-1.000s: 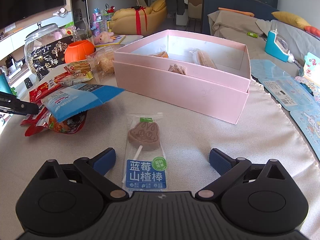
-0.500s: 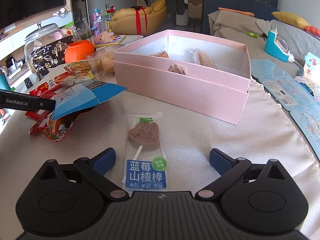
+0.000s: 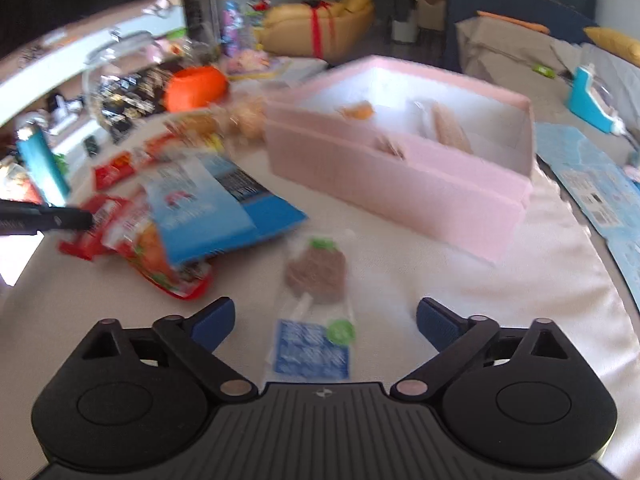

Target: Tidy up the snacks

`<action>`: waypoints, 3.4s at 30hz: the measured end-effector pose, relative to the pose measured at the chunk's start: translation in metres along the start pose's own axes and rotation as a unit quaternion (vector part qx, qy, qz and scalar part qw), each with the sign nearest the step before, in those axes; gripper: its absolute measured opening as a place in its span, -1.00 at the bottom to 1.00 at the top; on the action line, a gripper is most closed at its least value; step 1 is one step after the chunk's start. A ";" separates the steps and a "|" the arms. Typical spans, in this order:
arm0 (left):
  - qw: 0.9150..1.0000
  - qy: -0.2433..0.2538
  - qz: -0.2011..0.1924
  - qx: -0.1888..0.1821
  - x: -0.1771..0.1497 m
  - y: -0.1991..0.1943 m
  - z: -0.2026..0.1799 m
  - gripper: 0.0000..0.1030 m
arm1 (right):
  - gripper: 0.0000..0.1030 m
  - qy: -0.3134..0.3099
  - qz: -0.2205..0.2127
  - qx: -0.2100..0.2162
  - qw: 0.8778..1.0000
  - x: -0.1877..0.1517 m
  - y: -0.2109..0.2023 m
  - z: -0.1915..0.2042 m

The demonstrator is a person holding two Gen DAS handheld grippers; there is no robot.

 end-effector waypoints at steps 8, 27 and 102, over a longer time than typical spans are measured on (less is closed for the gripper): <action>0.999 -0.021 -0.026 0.003 0.014 -0.017 -0.004 -0.39 | 0.88 -0.018 -0.032 0.031 0.999 0.064 0.000 0.026; 0.985 0.156 -0.003 0.073 0.002 0.023 -0.046 0.17 | 0.90 0.038 -0.006 -0.065 0.997 -0.018 0.006 -0.025; 0.999 0.034 -0.012 0.006 0.095 0.086 0.024 0.24 | 0.68 0.004 -0.016 0.038 0.999 0.053 0.016 0.020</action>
Point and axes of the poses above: each gripper's, at about its wrist camera, not at the fingertips, and y roughly the way its jaws point, z to its left, x to its top, the point moved 10 cm from there along y, roughly the way its jaws point, and after that the axes turned 2 degrees about -z, right-handed, at the moved point
